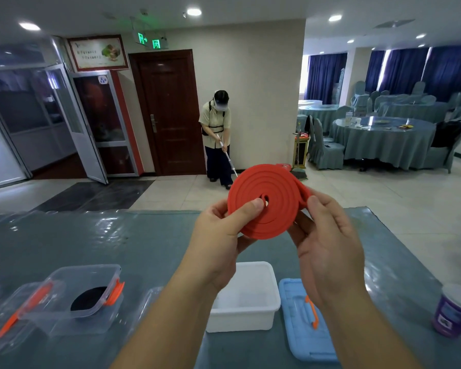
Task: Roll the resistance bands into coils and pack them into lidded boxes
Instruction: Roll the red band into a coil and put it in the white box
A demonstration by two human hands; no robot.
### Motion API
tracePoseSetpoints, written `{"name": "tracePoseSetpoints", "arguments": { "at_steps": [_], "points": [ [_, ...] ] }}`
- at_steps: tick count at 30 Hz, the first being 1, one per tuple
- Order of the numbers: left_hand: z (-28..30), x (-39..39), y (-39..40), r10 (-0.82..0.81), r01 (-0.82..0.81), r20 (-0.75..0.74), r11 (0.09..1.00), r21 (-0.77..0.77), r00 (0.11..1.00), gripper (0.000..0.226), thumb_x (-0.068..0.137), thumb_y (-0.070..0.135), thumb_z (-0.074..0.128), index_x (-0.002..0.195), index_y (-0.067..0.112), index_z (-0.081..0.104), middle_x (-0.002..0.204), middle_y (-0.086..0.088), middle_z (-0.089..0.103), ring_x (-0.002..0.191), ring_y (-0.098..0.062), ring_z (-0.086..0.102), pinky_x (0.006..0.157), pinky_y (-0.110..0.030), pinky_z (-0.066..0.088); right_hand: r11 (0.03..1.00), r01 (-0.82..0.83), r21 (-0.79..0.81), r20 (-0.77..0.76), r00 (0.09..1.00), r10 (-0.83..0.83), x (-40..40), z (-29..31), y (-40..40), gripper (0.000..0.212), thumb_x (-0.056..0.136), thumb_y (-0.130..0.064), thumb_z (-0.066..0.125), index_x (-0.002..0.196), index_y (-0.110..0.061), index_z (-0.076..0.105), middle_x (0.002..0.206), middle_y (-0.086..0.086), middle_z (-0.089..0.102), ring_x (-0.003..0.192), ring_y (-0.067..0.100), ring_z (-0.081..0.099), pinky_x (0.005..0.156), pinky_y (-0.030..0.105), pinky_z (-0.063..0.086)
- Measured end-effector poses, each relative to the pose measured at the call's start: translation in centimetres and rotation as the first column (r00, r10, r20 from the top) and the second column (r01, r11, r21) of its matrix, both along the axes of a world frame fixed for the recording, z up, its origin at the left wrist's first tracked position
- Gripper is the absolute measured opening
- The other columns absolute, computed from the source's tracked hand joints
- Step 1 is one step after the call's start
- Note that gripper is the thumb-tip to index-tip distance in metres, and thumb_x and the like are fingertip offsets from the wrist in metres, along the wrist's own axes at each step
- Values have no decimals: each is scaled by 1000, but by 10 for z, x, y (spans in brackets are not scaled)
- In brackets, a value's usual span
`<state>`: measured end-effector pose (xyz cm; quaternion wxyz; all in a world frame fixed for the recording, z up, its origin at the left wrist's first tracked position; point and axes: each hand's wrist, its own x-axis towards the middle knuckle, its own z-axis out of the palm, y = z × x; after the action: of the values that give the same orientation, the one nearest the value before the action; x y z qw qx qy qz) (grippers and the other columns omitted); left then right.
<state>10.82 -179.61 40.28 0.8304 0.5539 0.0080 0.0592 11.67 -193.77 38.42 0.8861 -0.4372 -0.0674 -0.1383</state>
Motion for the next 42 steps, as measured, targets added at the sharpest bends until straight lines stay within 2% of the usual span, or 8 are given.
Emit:
{"name": "tracePoseSetpoints", "arguments": {
  "at_steps": [4,8,14,24,27,33,39,42],
  "points": [
    [-12,0,-9,28,-29,-25,999,-26,999,42,76,20,82,116,11,72,107,-6,81,101,-21,77,83,-34,65,993,63,-95,-34,997,-66,3,-16,-4,27,106,-14,54,125,-9,72,117,5,79,110,16,75,95,30,61],
    [-29,4,-20,43,-47,-88,998,-47,995,31,88,15,78,118,10,72,112,-9,79,109,-27,75,91,-39,64,980,108,-167,-80,989,-122,7,-30,-13,23,104,-18,60,122,-13,74,111,5,80,103,19,77,93,37,61],
    [-59,17,-36,108,-128,-204,988,-87,973,31,88,13,80,116,5,72,110,-13,79,93,-19,78,81,-32,64,975,-4,-222,-161,986,-33,11,-61,-18,36,93,-6,74,126,-18,72,125,-3,75,100,20,79,85,37,63],
    [-111,36,17,-57,100,-358,990,101,932,37,90,7,76,126,5,65,112,-16,79,101,-30,77,91,-40,62,960,-121,-254,-297,954,42,41,-130,-18,35,92,0,73,122,-18,75,122,9,77,106,30,77,89,46,62],
    [-138,47,31,-40,83,-384,992,96,922,33,91,4,74,124,1,66,111,-18,78,101,-31,77,84,-37,63,955,-143,-260,-340,939,48,53,-157,-3,33,94,-2,72,124,-17,75,124,10,76,112,32,74,93,49,60],
    [-195,82,51,-63,74,-468,997,5,882,34,93,5,74,125,1,66,115,-20,77,110,-37,74,102,-49,57,947,-114,-302,-463,885,-41,78,-191,28,29,97,-4,69,123,-15,74,111,3,80,102,23,78,90,43,62],
    [-250,119,68,-55,18,-596,998,-67,801,37,92,6,76,127,4,64,113,-17,78,104,-32,77,90,-40,63,917,-189,-352,-607,792,-71,120,-228,49,25,96,0,68,119,-9,75,115,8,78,104,25,77,74,33,65],
    [-271,140,77,-48,25,-638,999,-45,769,44,91,7,77,130,20,60,117,-17,76,102,-33,77,83,-38,65,896,-242,-373,-658,750,-71,141,-250,54,22,97,3,66,108,-12,77,108,8,80,97,23,79,72,33,65]
  ]
}}
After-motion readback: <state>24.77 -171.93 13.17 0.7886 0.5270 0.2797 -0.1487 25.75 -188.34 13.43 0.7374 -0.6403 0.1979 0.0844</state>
